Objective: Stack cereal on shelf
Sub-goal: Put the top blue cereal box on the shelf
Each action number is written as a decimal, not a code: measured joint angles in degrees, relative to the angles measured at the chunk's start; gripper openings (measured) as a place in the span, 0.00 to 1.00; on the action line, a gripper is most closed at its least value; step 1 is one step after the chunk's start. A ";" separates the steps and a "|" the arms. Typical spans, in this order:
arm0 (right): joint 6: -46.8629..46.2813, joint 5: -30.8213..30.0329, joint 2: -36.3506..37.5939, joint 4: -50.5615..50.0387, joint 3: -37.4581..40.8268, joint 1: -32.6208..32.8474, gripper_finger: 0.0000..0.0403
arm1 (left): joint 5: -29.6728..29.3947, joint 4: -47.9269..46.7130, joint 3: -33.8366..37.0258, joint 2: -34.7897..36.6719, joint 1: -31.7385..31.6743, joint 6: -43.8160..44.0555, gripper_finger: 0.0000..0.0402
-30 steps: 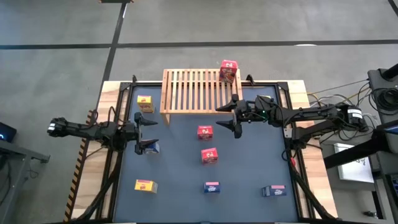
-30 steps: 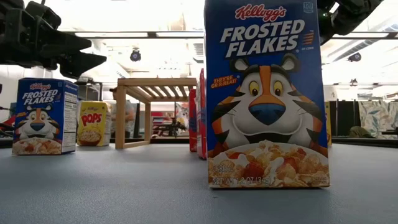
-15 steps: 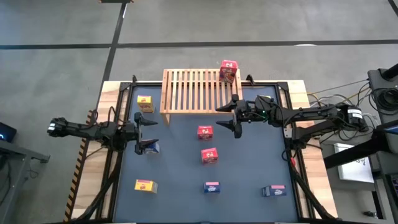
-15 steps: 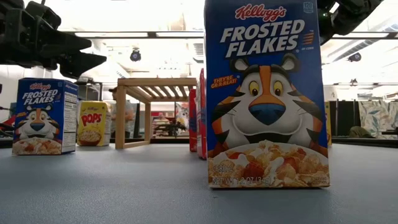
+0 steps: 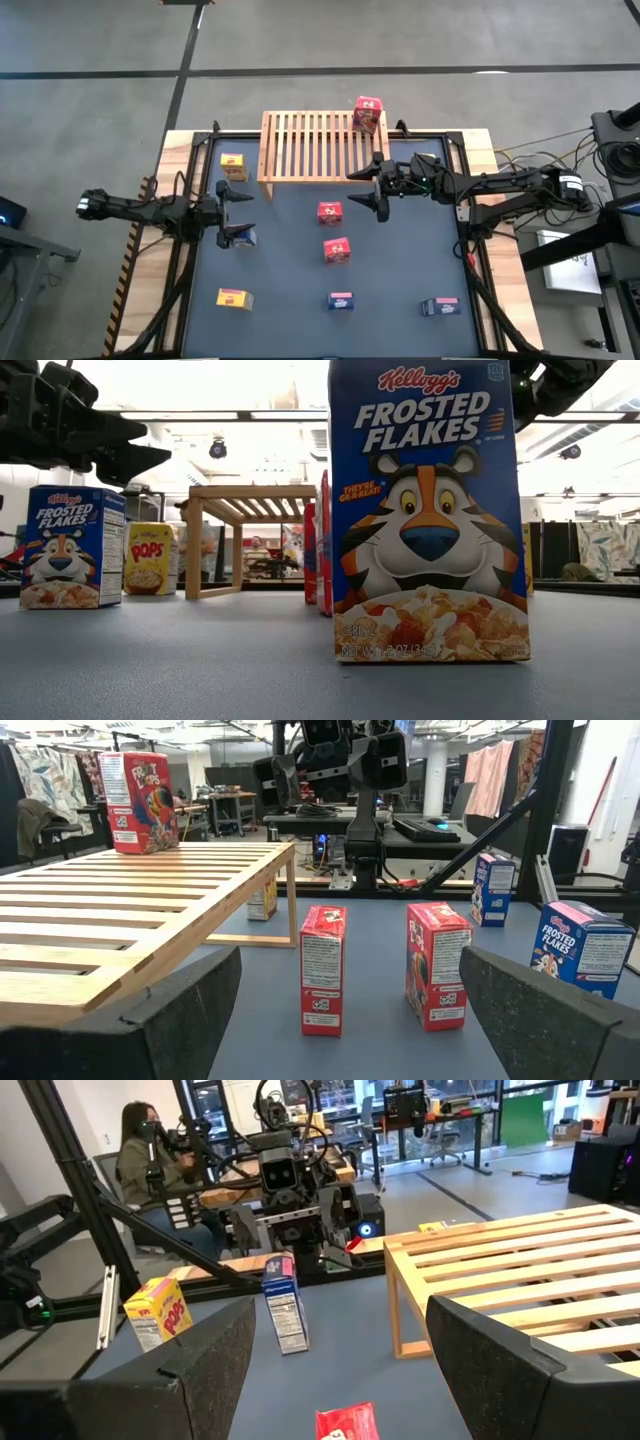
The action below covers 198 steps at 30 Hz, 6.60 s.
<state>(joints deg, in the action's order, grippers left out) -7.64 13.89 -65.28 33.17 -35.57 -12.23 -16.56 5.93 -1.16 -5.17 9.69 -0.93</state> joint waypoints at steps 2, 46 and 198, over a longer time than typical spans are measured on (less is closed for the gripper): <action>0.12 0.00 0.00 0.00 0.00 -0.02 0.70 | 0.00 -0.01 0.00 -0.02 0.02 -0.01 0.89; -6.74 7.12 0.50 -2.99 0.02 1.28 0.70 | -0.01 -0.01 0.00 -0.02 0.00 0.00 0.89; 18.01 -17.40 16.52 -12.70 8.48 25.57 0.59 | 2.24 -17.55 -41.56 -20.81 0.07 7.45 0.89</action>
<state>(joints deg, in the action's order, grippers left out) 10.37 -3.51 -48.75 20.47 -27.09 13.34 -14.33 -11.62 -42.72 -25.98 9.76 6.52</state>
